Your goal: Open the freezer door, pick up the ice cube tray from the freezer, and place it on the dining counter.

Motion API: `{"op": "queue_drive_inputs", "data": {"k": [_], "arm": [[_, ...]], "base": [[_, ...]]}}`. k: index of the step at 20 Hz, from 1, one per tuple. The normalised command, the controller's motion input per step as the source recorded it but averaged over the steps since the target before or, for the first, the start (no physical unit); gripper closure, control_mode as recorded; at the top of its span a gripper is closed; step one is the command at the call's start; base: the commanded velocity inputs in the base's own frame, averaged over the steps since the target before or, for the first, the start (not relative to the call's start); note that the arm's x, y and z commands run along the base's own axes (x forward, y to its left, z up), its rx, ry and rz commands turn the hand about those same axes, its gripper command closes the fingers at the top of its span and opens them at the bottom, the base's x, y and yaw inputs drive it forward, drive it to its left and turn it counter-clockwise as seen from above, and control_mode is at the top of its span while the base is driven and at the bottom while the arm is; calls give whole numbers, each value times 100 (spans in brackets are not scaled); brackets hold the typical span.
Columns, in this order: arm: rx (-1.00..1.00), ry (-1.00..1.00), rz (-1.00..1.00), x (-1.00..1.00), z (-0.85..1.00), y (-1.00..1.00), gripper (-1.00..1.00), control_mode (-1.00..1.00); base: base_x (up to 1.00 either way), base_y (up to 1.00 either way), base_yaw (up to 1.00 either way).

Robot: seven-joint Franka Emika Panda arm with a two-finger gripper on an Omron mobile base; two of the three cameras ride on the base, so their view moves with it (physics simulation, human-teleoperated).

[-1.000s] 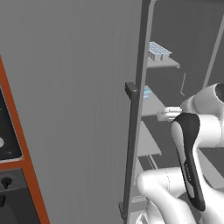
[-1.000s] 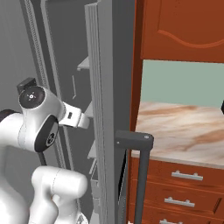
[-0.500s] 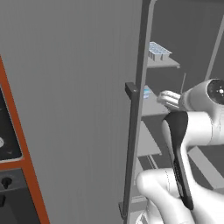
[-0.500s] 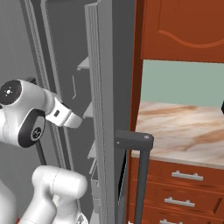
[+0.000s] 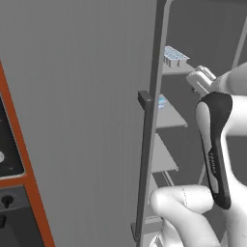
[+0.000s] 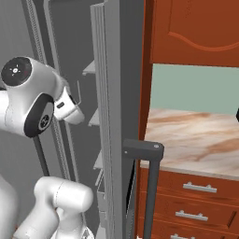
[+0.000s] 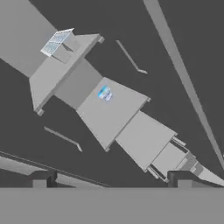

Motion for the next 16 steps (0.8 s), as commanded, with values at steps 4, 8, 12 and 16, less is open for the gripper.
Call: {"op": "queue_drive_inputs", "data": {"k": [4, 8, 12, 16], "arm": [[37, -11, -3, 1, 36, -7, -100, -100], [27, -20, -17, 5, 25, -3, -100, -100], [27, -15, -24, 25, 4, -18, -100, -100], [19, -4, -23, 59, 1, -9, -100, -100]], "base": [[0, 0, 0], [0, 0, 0], [0, 0, 0], [0, 0, 0]]}}
